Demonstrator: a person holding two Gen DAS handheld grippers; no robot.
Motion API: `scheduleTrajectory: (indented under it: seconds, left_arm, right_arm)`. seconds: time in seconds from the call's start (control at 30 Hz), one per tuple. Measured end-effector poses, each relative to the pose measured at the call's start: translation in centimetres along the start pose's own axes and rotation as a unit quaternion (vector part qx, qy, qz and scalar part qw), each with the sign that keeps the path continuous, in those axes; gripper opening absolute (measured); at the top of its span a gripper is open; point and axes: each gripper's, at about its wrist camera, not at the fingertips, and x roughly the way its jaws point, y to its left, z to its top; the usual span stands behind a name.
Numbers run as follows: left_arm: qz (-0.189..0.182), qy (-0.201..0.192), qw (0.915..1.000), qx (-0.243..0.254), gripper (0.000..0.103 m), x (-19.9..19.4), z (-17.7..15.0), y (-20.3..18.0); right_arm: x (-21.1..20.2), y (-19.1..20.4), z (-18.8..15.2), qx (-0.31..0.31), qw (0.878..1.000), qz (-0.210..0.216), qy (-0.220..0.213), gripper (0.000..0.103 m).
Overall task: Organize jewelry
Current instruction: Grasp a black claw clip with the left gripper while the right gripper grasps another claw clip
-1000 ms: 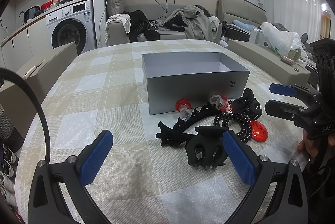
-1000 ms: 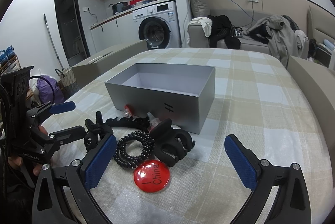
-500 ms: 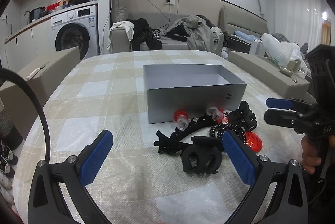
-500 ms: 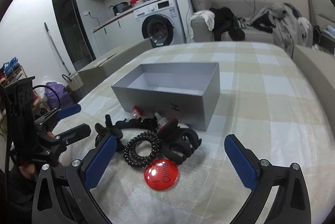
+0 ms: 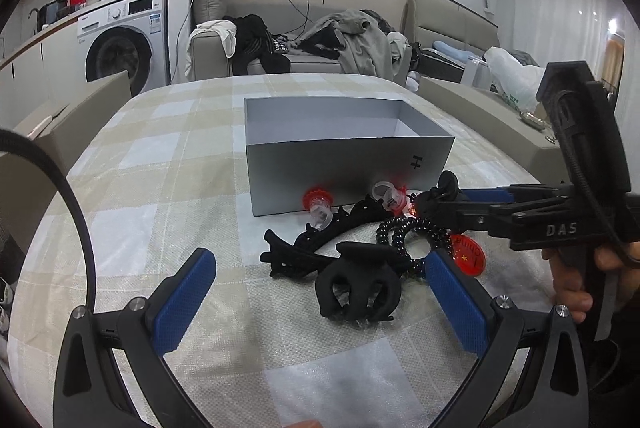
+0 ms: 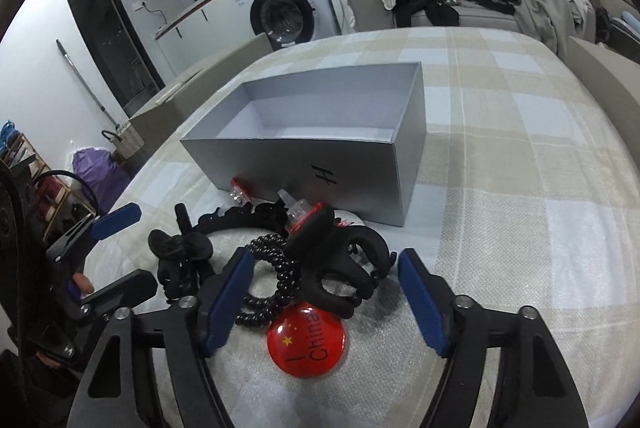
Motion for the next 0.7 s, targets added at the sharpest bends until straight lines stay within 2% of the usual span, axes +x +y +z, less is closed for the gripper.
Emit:
scheduleTrajectory:
  seconds: [0.17,0.23,0.33,0.5,0.57,0.63,0.7]
  left_arm:
    - [-0.006,-0.004,0.9999,-0.011,0.102,0.1,0.0,0.1]
    - [-0.010,-0.006,0.9999,-0.011,0.102,0.0,0.1,0.1]
    - [-0.015,-0.010,0.9998,-0.005,0.101,-0.2,0.0,-0.1]
    - [-0.026,0.013,0.9995,0.014,0.075,0.4,-0.2,-0.8]
    - [-0.035,0.023,0.9989,0.020,0.056,0.8,-0.4,-1.0]
    - [-0.041,0.030,0.9984,0.026,0.047,1.0,-0.6,-1.2]
    - [-0.045,0.036,0.9980,0.027,0.047,1.0,-0.7,-1.2]
  right_arm:
    - [-0.2,-0.4,0.0,0.008,1.000,-0.013,-0.001,0.052]
    - [-0.5,-0.6,-0.1,0.013,1.000,-0.006,-0.006,0.051]
    - [-1.8,-0.7,-0.4,0.014,0.999,0.002,-0.039,0.050]
    - [-4.3,-1.2,-1.1,0.025,0.995,0.032,-0.089,0.050]
    - [-4.9,-1.2,-1.2,0.025,0.994,0.037,-0.098,0.050]
    - [-5.0,-1.1,-1.0,0.026,0.994,0.043,-0.100,0.050]
    - [-4.8,-0.8,-1.0,0.022,0.994,0.046,-0.097,0.050]
